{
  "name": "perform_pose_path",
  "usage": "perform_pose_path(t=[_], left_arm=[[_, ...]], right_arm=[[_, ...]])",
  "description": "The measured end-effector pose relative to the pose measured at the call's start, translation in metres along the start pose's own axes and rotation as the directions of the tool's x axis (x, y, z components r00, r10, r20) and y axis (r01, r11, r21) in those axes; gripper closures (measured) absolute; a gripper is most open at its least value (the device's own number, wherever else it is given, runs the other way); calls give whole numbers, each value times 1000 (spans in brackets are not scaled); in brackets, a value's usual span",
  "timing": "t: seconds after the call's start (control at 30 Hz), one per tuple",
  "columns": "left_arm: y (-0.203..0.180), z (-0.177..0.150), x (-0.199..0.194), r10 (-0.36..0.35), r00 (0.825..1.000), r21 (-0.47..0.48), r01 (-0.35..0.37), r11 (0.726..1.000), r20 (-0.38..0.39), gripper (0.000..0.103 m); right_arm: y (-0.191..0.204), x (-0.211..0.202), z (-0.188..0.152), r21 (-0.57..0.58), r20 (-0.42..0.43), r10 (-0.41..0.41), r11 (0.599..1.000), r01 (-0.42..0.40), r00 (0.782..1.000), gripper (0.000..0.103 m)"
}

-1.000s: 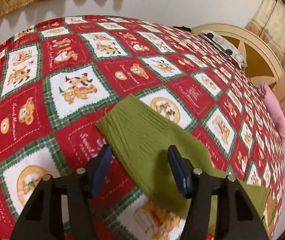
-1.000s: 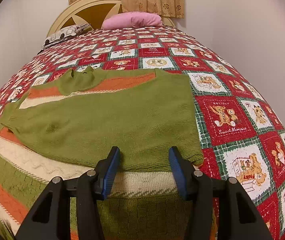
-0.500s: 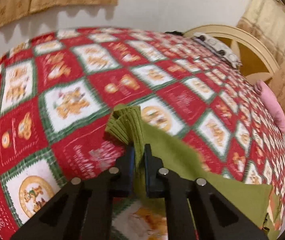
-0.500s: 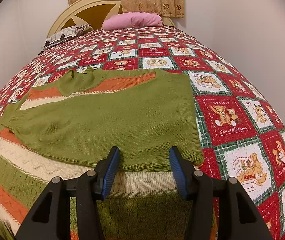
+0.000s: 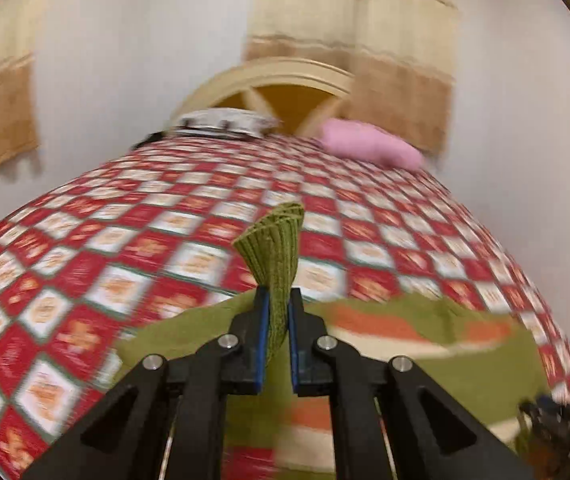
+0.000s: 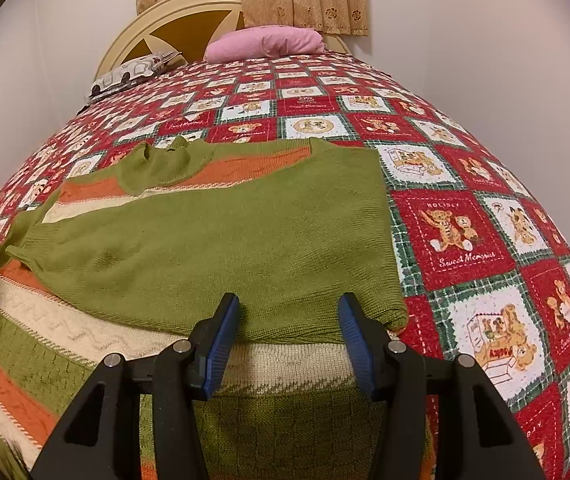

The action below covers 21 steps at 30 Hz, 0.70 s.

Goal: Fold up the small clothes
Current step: 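Grasp the sleeve cuff with the left gripper and fold it across the body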

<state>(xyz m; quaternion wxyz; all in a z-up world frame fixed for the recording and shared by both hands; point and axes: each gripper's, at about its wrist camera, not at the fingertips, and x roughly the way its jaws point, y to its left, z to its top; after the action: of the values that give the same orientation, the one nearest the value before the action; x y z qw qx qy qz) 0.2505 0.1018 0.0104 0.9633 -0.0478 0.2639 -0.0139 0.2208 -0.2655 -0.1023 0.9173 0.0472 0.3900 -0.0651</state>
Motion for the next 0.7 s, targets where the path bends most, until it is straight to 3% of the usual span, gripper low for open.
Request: perform_pose_path(t=[0.17, 0.4, 0.5, 0.57, 0.63, 0.7], left_arm=[[-69, -41, 27, -59, 991, 100, 71, 993, -118, 94], [-96, -69, 43, -37, 972, 143, 71, 987, -233, 92], [-88, -68, 41, -54, 961, 111, 87, 990, -270, 69], [-72, -68, 27, -62, 964, 77, 84, 993, -259, 21], [-45, -71, 2, -34, 982, 18, 38, 999, -185, 13], [-20, -76, -13, 17, 988, -29, -22, 999, -156, 13]], right_arm=[[0, -1, 0, 5, 2, 5, 1000, -5, 1000, 50], [0, -2, -1, 17, 5, 19, 1000, -19, 1000, 50], [0, -2, -1, 17, 6, 18, 1000, -19, 1000, 50], [0, -2, -1, 17, 5, 19, 1000, -19, 1000, 50], [0, -2, -1, 17, 6, 19, 1000, -20, 1000, 50], [0, -2, 0, 17, 7, 20, 1000, -20, 1000, 50]])
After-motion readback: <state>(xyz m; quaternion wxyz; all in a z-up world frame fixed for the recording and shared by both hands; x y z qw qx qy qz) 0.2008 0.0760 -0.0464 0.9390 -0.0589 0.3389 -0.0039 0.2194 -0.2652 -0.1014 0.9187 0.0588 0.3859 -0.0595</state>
